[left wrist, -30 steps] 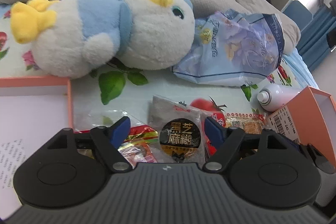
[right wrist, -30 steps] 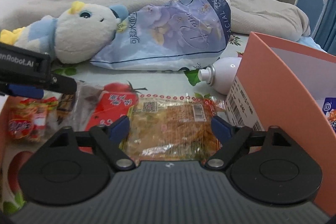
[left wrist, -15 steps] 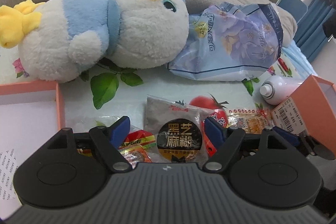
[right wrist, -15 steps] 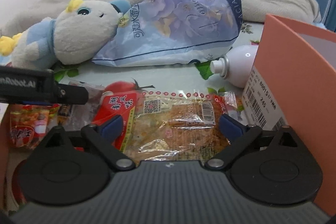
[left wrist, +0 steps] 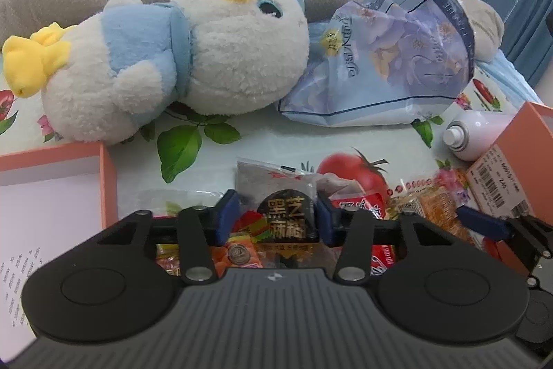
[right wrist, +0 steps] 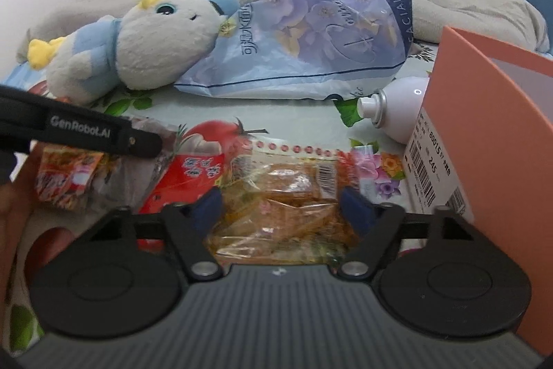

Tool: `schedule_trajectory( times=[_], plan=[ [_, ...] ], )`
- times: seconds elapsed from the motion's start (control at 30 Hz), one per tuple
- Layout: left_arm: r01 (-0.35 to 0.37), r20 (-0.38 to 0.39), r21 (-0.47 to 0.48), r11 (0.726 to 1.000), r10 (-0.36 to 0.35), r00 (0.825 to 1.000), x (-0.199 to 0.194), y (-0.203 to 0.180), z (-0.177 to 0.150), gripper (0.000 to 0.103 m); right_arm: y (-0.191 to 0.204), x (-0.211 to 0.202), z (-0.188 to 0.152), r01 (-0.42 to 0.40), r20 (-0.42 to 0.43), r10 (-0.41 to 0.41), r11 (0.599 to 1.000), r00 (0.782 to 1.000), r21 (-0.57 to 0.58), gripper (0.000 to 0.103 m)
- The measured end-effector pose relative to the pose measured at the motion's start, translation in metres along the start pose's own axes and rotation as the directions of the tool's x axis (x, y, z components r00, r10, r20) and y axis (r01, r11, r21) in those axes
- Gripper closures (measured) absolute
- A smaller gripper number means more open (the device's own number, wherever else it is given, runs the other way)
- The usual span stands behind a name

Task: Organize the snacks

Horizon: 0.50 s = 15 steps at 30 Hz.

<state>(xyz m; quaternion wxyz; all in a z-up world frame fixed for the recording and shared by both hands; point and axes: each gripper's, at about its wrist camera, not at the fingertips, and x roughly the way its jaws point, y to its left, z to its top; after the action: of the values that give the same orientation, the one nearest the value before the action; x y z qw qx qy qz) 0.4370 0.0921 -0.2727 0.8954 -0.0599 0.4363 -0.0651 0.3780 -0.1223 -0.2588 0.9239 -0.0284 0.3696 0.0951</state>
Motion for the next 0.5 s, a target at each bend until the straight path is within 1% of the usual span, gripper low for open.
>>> schedule_trajectory(
  times=[0.03,0.07,0.1,0.17,0.23,0.37,0.5],
  plan=[
    [0.006,0.001,-0.008,1.0,-0.006,1.0,-0.003,0.0,0.0,0.062,0.002,-0.002,0.0,-0.007,-0.001,0.007,1.0,1.0,-0.013,0.047],
    [0.009,0.003,-0.019,1.0,-0.009,1.0,-0.005,0.0,0.0,0.065,0.004,-0.005,0.0,-0.009,-0.003,0.009,1.0,1.0,-0.025,0.052],
    [0.013,0.004,-0.027,1.0,-0.013,1.0,-0.008,0.001,0.0,0.067,0.006,-0.007,0.0,-0.01,-0.005,0.01,0.999,1.0,-0.032,0.054],
    [0.016,0.004,-0.032,0.999,-0.016,1.0,-0.013,0.0,0.0,0.075,0.009,-0.014,-0.002,-0.02,-0.007,0.02,0.999,1.0,-0.047,0.061],
    [0.015,0.005,-0.038,0.999,-0.015,1.0,-0.019,-0.001,-0.002,0.079,0.008,-0.022,-0.004,-0.03,-0.004,0.03,0.999,1.0,-0.032,0.066],
    [0.016,0.008,-0.056,0.998,-0.016,1.0,-0.032,-0.002,-0.007,0.086,0.004,-0.037,-0.009,-0.047,-0.009,0.047,0.999,0.999,-0.008,0.068],
    [0.012,0.011,-0.067,0.998,-0.012,1.0,-0.044,-0.005,-0.014,0.09,0.004,-0.053,-0.015,-0.058,-0.005,0.058,0.998,0.998,-0.012,0.07]
  ],
)
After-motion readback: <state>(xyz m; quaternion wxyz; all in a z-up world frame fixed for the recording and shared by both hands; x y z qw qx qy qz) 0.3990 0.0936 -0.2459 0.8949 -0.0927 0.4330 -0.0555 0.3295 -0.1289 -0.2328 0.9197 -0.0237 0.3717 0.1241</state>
